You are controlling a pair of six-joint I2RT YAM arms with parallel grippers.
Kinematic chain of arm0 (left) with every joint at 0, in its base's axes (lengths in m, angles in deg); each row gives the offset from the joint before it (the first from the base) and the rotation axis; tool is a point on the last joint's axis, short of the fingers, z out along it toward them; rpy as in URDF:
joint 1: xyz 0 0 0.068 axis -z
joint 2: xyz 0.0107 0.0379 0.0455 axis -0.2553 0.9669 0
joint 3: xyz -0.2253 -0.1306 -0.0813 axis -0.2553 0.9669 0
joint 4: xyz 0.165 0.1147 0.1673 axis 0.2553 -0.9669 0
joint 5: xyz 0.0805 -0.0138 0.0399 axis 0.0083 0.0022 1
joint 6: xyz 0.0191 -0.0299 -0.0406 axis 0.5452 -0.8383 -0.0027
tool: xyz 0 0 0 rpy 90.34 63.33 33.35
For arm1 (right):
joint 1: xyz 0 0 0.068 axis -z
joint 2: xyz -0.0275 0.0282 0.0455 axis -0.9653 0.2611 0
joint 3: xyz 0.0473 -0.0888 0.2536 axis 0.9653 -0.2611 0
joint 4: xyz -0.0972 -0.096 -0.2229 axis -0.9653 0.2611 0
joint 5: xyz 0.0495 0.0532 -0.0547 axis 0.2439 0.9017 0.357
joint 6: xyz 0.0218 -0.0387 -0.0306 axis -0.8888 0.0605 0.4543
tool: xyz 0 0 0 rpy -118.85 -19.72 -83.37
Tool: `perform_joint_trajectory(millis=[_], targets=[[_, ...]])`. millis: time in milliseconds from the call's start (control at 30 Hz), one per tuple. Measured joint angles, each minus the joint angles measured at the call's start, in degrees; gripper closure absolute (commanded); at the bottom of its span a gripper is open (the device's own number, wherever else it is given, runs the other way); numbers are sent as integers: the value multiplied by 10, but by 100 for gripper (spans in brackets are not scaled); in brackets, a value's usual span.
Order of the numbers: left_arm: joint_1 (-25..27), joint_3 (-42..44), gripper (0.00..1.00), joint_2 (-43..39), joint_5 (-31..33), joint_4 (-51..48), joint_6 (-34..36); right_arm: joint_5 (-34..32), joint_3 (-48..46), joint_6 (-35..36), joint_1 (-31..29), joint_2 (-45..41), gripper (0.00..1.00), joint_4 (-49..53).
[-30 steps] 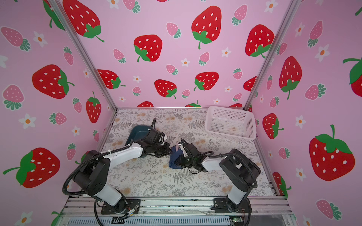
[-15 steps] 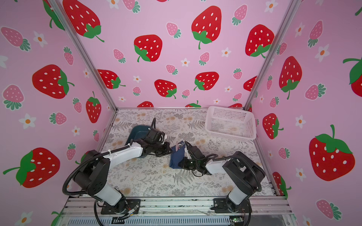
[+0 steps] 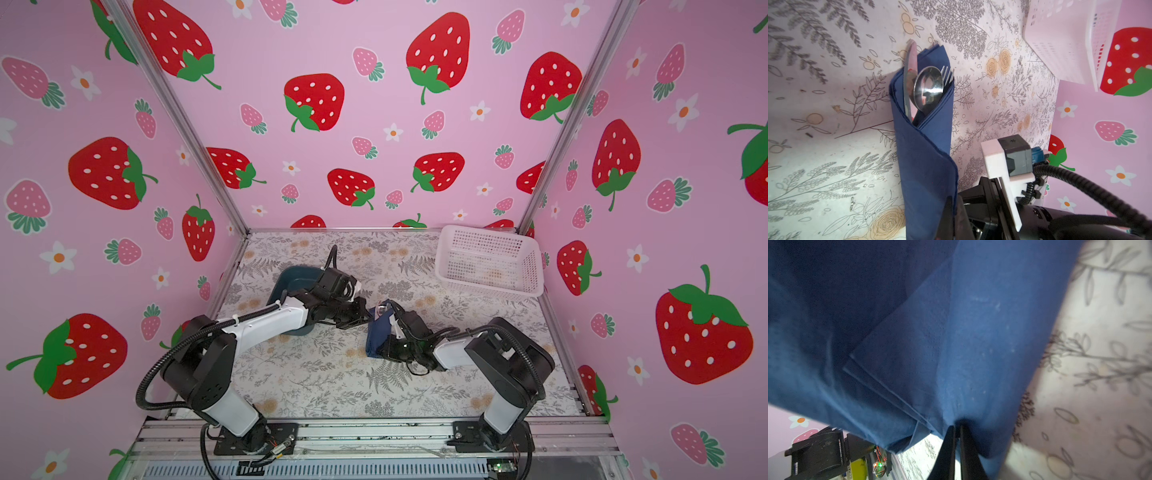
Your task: Place the utensils on the paper napkin and roll it up
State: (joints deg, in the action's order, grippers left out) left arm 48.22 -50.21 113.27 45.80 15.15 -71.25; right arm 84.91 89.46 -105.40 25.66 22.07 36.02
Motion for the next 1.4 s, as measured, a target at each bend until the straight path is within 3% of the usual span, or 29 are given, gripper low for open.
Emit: perform_joint_trajectory(millis=[633, 1400], targets=[[51, -61, 100, 69, -11, 5, -42, 1, -4, -2, 2, 3, 88, -13], [54, -61, 100, 75, 5, 26, -67, -5, -50, -11, 23, -58, 87, -28]])
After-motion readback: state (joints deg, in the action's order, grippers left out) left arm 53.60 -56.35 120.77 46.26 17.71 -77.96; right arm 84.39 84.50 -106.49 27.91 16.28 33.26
